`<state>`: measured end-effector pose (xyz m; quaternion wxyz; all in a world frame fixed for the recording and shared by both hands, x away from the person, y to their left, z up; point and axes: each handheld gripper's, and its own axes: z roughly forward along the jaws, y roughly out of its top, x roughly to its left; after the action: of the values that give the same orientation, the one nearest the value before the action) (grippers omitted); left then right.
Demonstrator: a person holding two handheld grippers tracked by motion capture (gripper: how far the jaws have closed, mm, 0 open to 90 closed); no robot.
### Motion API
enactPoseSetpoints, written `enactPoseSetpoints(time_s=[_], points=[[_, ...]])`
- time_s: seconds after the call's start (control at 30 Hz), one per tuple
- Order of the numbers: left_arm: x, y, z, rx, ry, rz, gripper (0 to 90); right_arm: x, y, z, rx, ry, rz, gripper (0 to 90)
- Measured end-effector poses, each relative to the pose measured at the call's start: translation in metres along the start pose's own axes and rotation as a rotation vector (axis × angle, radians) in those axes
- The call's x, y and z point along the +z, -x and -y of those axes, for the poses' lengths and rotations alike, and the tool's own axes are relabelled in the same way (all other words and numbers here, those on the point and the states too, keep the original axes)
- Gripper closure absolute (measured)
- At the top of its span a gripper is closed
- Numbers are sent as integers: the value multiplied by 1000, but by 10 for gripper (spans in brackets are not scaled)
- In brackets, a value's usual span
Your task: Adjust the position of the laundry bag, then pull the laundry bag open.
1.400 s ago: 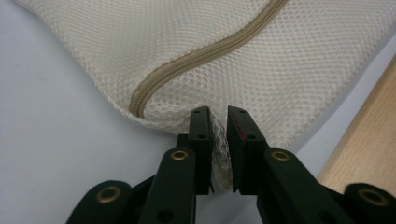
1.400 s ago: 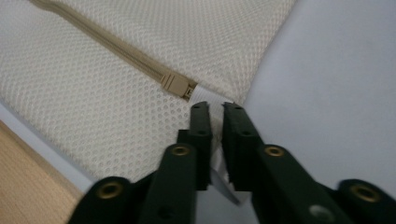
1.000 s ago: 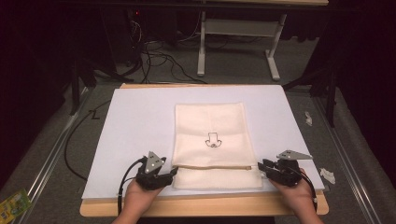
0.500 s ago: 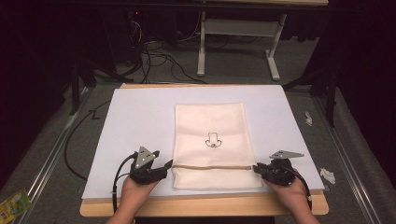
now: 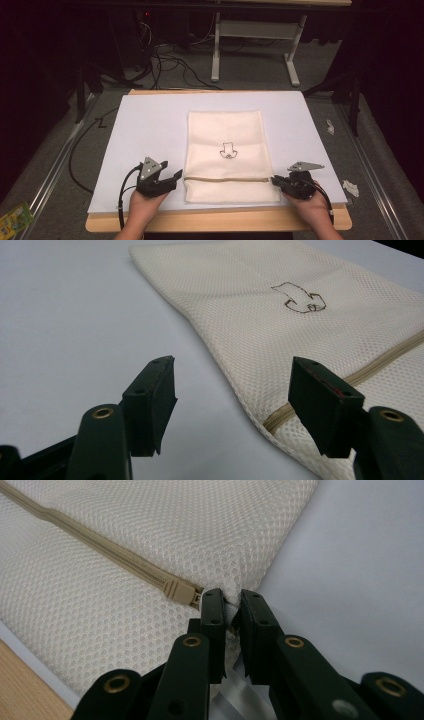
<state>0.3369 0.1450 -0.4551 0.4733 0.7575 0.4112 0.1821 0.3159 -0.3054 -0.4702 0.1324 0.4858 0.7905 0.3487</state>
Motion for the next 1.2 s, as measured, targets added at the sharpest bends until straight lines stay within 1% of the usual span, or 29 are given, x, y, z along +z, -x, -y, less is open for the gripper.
enactPoseSetpoints(time_s=[0.07, 0.1, 0.17, 0.2, 0.27, 0.37, 0.4, 0.5, 0.53, 0.57, 0.63, 0.67, 0.73, 0.77, 0.83, 0.9, 0.93, 0.97, 1.0, 1.03, 1.07, 1.1, 1.13, 1.17, 1.2], points=[[0, 4, -5, 17, 7, 10, 356, -2, -1, -1, -11, 8, 3, 842], [1, 7, -7, 16, 15, 18, 352, -4, -1, -2, -23, 21, 3, 843], [4, 12, -10, 16, 16, 31, 352, -8, -1, -1, -6, 43, -1, 844], [6, 15, -11, 23, 12, 33, 350, -9, -2, 0, 1, 44, -3, 844], [11, 21, -14, 35, 8, 43, 348, -11, -3, 0, -7, 56, -2, 844], [18, 30, -18, 29, 18, 66, 344, -14, -3, 0, -11, 71, -4, 845], [21, 33, -19, 33, 18, 73, 343, -15, -3, -1, -8, 79, -4, 846], [33, 44, -22, 49, -3, 96, 343, -17, -4, -2, -5, 98, -3, 848], [38, 49, -23, 61, -12, 105, 344, -18, -4, -2, -6, 101, -1, 848], [43, 55, -23, 64, -17, 118, 345, -18, -5, -2, -9, 102, 2, 847], [53, 67, -24, 71, -35, 157, 361, -19, -6, -2, -13, 105, 6, 848], [58, 74, -24, 70, -36, 176, 368, -19, -6, -2, -17, 108, 4, 848], [67, 88, -23, 53, -44, 228, 388, -21, -8, -2, -21, 117, 11, 848], [72, 95, -23, 57, -51, 245, 393, -22, -8, -2, -26, 122, 11, 848], [79, 108, -23, 80, -66, 286, 416, -23, -10, -1, -27, 124, 16, 848], [84, 120, -24, 126, -82, 315, 466, -24, -10, -1, -39, 128, 17, 848], [86, 125, -26, 141, -90, 327, 481, -24, -11, -1, -45, 129, 19, 848], [88, 131, -28, 134, -85, 349, 498, -24, -11, -1, -48, 129, 17, 848], [88, 131, -28, 134, -85, 349, 528, -24, -11, -1, -48, 129, 17, 848], [90, 134, -30, 124, -77, 358, 538, -25, -11, -2, -49, 137, 13, 849], [98, 144, -33, 104, -74, 385, 547, -26, -10, -2, -47, 140, 10, 848], [98, 144, -33, 104, -74, 385, 556, -26, -10, -2, -42, 142, 8, 848], [106, 156, -36, 124, -87, 391, 566, -26, -10, -2, -44, 143, 8, 849], [111, 161, -38, 132, -89, 393, 574, -26, -10, -2, -42, 146, 7, 849], [111, 161, -38, 132, -89, 393, 596, -26, -10, -2, -42, 146, 7, 849]])
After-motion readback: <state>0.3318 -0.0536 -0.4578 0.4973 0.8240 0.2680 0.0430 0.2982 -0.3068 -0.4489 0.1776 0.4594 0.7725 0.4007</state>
